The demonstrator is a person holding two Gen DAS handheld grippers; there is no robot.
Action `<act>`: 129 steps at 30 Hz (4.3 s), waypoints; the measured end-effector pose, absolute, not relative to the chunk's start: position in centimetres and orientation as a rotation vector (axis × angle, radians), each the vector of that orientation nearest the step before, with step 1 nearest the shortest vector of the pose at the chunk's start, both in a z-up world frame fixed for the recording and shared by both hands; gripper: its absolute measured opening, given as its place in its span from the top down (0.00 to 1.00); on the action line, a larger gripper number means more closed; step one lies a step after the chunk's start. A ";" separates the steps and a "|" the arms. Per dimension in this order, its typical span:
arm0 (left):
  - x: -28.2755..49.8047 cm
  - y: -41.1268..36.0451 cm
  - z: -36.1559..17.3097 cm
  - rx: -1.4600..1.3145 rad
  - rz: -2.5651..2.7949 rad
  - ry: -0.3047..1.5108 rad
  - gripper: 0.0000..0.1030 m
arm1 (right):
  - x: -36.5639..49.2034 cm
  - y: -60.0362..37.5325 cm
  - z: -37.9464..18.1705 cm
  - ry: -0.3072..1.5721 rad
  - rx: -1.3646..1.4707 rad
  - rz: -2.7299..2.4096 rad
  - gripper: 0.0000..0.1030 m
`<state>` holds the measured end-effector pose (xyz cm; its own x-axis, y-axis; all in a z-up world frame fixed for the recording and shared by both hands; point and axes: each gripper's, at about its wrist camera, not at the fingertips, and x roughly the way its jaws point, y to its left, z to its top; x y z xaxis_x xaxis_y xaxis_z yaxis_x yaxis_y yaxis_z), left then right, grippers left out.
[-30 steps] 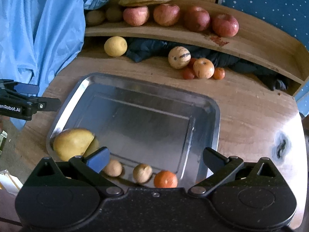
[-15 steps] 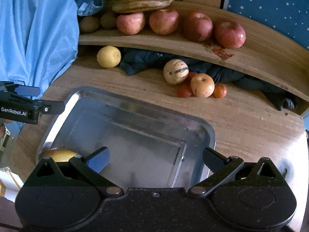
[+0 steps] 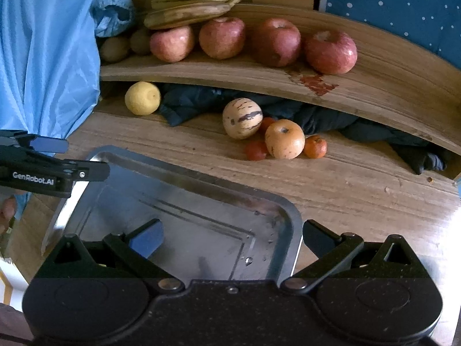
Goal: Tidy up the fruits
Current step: 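Lift both open tools away from the tray toward the fruits below the shelf, then move the left tool to a red cherry tomato while the right tool approaches a tangerine, then close the left tool on the cherry tomato while the right tool grasps the tangerine, then carry the tomato and tangerine over the metal tray with both tools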
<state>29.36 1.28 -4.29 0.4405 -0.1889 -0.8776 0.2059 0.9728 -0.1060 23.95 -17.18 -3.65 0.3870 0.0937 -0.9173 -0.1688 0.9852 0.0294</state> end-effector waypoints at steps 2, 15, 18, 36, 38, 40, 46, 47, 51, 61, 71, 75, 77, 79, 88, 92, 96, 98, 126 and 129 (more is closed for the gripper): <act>29.9 0.5 -4.4 0.021 -0.253 1.089 0.00 | 24.1 -17.7 -3.7 1.158 -0.070 0.166 0.01; 33.2 -4.5 -5.7 -0.002 -0.300 1.123 0.00 | 26.0 -21.8 -4.4 1.121 -0.117 0.131 0.01; 33.8 -5.6 -5.9 -0.022 -0.305 1.130 0.00 | 26.4 -22.7 -4.6 1.101 -0.138 0.112 0.01; 35.4 -11.1 -7.8 0.055 -0.372 1.131 0.00 | 29.2 -26.5 -7.0 1.031 -0.332 0.161 0.09; 35.5 -11.4 -8.0 0.069 -0.371 1.127 0.00 | 29.6 -26.7 -7.4 1.033 -0.343 0.187 0.10; 35.6 -11.7 -8.1 0.080 -0.371 1.125 0.00 | 30.0 -27.0 -7.7 1.030 -0.349 0.206 0.10; 35.8 -12.6 -8.5 0.107 -0.393 1.112 0.01 | 31.1 -27.4 -8.4 1.027 -0.360 0.256 0.14; 35.7 -12.8 -8.6 0.111 -0.397 1.106 0.01 | 31.3 -27.4 -8.5 1.029 -0.363 0.261 0.15; 35.5 -13.5 -8.6 0.127 -0.418 1.088 0.07 | 31.8 -27.4 -8.7 1.035 -0.356 0.281 0.19; 35.1 -13.9 -8.9 0.091 -0.438 1.108 0.27 | 32.4 -27.1 -9.2 1.045 -0.332 0.340 0.31; 35.3 -14.0 -9.1 0.065 -0.444 1.109 0.44 | 33.0 -26.4 -9.8 1.044 -0.341 0.404 0.48; 35.6 -14.3 -9.1 0.059 -0.439 1.102 0.47 | 33.2 -26.2 -10.3 1.048 -0.358 0.415 0.52; 35.8 -14.7 -9.3 0.052 -0.438 1.101 0.51 | 33.3 -26.0 -10.4 1.046 -0.357 0.427 0.55; 35.9 -14.8 -9.3 0.046 -0.441 1.101 0.54 | 33.4 -25.9 -10.4 1.045 -0.362 0.437 0.57; 36.0 -14.9 -9.2 0.041 -0.444 1.099 0.71 | 33.0 -25.6 -10.3 1.050 -0.346 0.453 0.68; 36.1 -14.3 -9.1 0.018 -0.441 1.108 0.74 | 32.8 -25.5 -10.4 1.048 -0.343 0.451 0.70; 36.0 -14.2 -9.1 0.013 -0.438 1.112 0.74 | 32.6 -25.6 -10.3 1.047 -0.339 0.446 0.70; 35.9 -14.2 -9.0 0.013 -0.440 1.115 0.74 | 32.4 -25.5 -10.2 1.048 -0.340 0.443 0.70; 32.0 -10.0 -5.2 0.010 -0.506 1.076 0.74 | 26.7 -22.4 -6.7 1.033 -0.265 0.338 0.70; 31.4 -9.0 -4.4 0.012 -0.509 1.062 0.74 | 26.0 -21.5 -5.9 1.025 -0.263 0.332 0.70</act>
<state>31.44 -8.95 -4.37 0.3831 -0.3937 -0.8356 0.4054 0.8845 -0.2308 26.01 -21.49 -5.94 0.4764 0.1465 -0.8670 -0.3900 0.9189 -0.0590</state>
